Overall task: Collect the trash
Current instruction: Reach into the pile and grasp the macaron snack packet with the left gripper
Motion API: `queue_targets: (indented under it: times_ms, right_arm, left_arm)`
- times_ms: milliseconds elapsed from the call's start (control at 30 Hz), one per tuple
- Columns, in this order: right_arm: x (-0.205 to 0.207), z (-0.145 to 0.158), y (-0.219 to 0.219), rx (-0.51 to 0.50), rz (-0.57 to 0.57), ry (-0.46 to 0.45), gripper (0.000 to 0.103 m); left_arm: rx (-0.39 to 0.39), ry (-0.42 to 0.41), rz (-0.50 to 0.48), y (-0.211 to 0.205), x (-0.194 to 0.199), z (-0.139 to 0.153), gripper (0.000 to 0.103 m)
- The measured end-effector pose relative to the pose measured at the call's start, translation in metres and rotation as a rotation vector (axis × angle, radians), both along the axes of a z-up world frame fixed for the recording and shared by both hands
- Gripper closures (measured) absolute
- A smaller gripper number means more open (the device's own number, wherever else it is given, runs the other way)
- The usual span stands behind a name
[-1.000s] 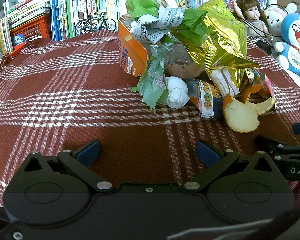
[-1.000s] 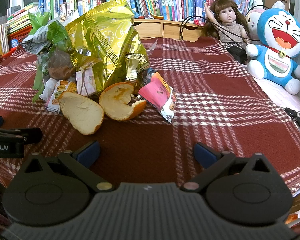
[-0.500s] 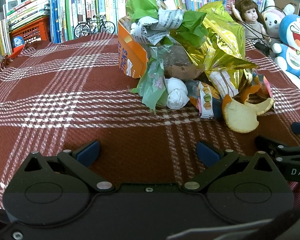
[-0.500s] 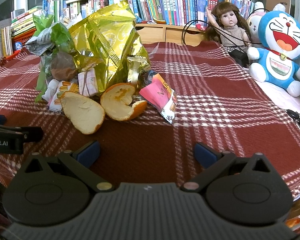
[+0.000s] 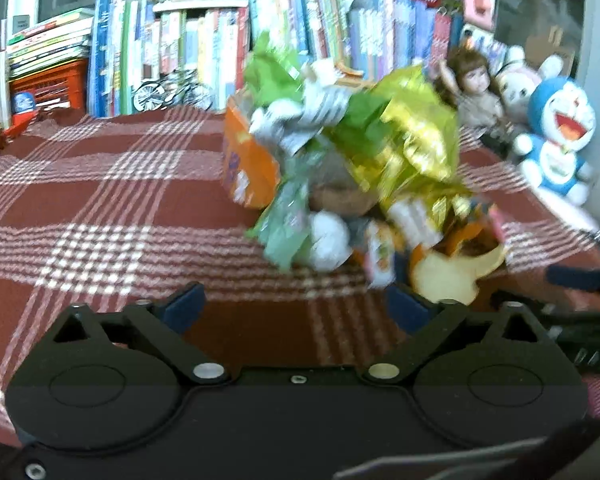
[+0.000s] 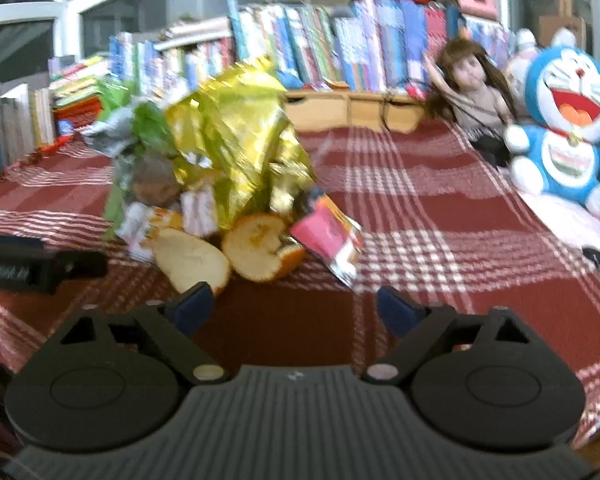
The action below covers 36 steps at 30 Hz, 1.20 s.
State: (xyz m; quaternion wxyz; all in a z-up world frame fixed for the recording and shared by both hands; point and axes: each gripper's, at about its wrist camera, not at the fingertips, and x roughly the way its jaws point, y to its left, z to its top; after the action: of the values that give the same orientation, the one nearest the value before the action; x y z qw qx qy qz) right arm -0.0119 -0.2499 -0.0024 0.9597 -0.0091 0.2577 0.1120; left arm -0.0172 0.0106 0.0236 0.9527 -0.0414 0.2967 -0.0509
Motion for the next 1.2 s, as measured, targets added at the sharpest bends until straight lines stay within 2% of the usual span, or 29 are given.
queue_targets:
  times_ms: [33,100,267,433,500,633,667,700,867,1033,1067,1100,1167,1200]
  right_arm:
    - [-0.002,0.001,0.002,-0.006,0.024,-0.011,0.013]
    - [-0.007,0.001,0.009,-0.023,0.08,-0.032,0.017]
    - [-0.005,-0.005,0.034,-0.088,0.15,-0.048,0.026]
    - [0.01,-0.009,0.048,-0.084,0.178,-0.039,0.029]
    - [0.012,-0.012,0.05,-0.084,0.19,-0.03,0.045]
    - [0.01,-0.013,0.052,-0.09,0.183,-0.034,0.063]
    - [0.008,-0.013,0.05,-0.095,0.176,-0.037,0.075]
    - [0.006,-0.012,0.047,-0.096,0.165,-0.037,0.078]
    - [-0.002,-0.008,0.027,-0.083,0.141,-0.026,0.079]
    - [-0.008,-0.006,0.011,-0.101,0.099,-0.021,0.079]
    - [-0.009,-0.006,0.009,-0.096,0.097,-0.02,0.079]
    - [-0.009,-0.006,0.007,-0.09,0.099,-0.017,0.073]
    - [-0.012,-0.005,0.004,-0.06,0.124,-0.019,0.072]
    - [-0.012,-0.005,0.005,-0.055,0.134,-0.016,0.057]
  left_arm:
    - [-0.023,-0.003,-0.018,0.0,0.001,0.004,0.013]
    - [-0.071,0.0,-0.047,0.0,0.005,0.01,0.03]
    - [-0.124,0.045,-0.073,0.001,0.017,0.012,0.053]
    - [-0.156,0.069,-0.09,0.0,0.021,0.012,0.056]
    - [-0.159,0.075,-0.092,0.0,0.023,0.011,0.056]
    - [-0.166,0.081,-0.102,-0.004,0.027,0.01,0.057]
    - [-0.168,0.083,-0.106,-0.006,0.028,0.01,0.057]
    - [-0.168,0.084,-0.11,-0.008,0.029,0.009,0.057]
    - [-0.172,0.092,-0.128,-0.02,0.038,0.004,0.057]
    - [-0.198,0.092,-0.099,-0.024,0.052,0.001,0.058]
    - [-0.202,0.095,-0.091,-0.024,0.053,-0.001,0.067]
    - [-0.203,0.103,-0.086,-0.024,0.054,-0.002,0.085]
    - [-0.173,0.1,-0.065,-0.026,0.053,-0.004,0.091]
    - [-0.163,0.094,-0.073,-0.026,0.051,-0.004,0.093]
